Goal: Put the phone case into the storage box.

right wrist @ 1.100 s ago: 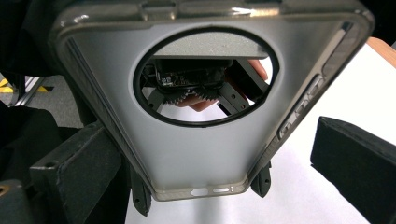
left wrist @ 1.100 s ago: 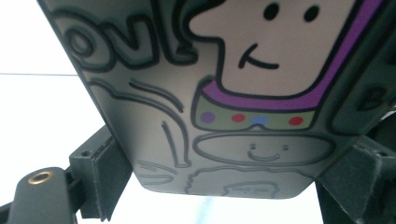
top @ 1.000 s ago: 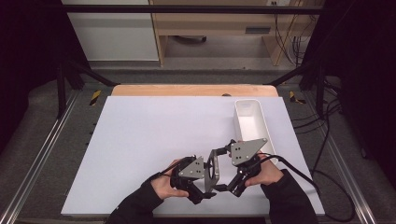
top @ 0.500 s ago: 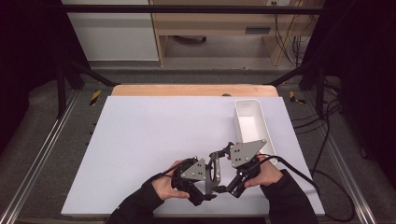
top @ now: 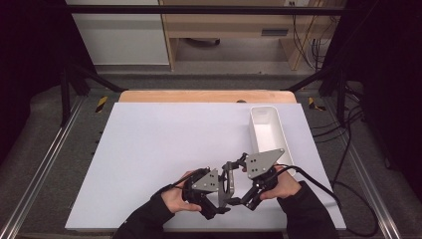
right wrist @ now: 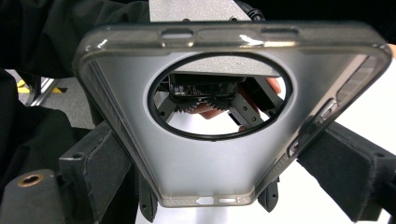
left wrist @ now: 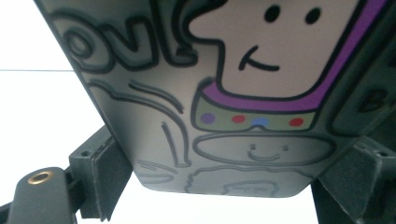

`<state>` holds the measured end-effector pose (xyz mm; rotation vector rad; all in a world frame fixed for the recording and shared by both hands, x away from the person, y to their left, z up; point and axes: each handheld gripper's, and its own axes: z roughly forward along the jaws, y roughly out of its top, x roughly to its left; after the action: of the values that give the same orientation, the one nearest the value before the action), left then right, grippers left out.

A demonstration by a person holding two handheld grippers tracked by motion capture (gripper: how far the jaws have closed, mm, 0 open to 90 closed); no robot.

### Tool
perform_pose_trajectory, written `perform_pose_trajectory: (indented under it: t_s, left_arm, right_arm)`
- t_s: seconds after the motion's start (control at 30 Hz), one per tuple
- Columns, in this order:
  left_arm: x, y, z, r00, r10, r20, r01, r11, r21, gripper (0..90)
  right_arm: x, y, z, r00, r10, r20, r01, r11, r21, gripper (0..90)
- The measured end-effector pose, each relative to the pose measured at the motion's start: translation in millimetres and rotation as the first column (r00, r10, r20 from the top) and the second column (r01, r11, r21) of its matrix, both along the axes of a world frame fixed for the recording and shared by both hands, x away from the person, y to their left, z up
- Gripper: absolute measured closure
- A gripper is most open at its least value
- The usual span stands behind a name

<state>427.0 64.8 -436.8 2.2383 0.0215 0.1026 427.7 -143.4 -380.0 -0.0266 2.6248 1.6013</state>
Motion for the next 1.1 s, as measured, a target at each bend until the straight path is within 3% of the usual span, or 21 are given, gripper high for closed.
perform_pose_trajectory:
  t_s: [0.4, 0.73, 0.9, 1.1]
  left_arm:
    - [0.8, 3.2, 1.7, 0.999, 0.021, -0.04, -0.021, 0.9997, -0.009, 4.7]
    - [1.7, 16.9, 8.3, 0.9963, 0.069, -0.051, -0.072, 0.996, -0.053, 1.3]
    - [3.3, 29.4, 9.2, 0.9912, 0.119, -0.057, -0.123, 0.9897, -0.073, 0.0]
    - [7.6, 46.7, 9.6, 0.9753, 0.21, -0.067, -0.217, 0.9703, -0.108, 0.0]
  right_arm:
    - [-0.1, -0.9, 1.7, 0.9997, -0.004, -0.024, 0.004, 1.0, 0.013, 11.9]
    - [0.9, -8.2, 8.9, 0.9989, -0.035, -0.031, 0.036, 0.999, 0.03, 11.9]
    - [2.6, -12.3, 12.8, 0.9968, -0.076, -0.026, 0.077, 0.997, 0.031, 11.9]
    - [6.1, -16.6, 16.8, 0.9897, -0.141, -0.027, 0.142, 0.989, 0.046, 11.8]
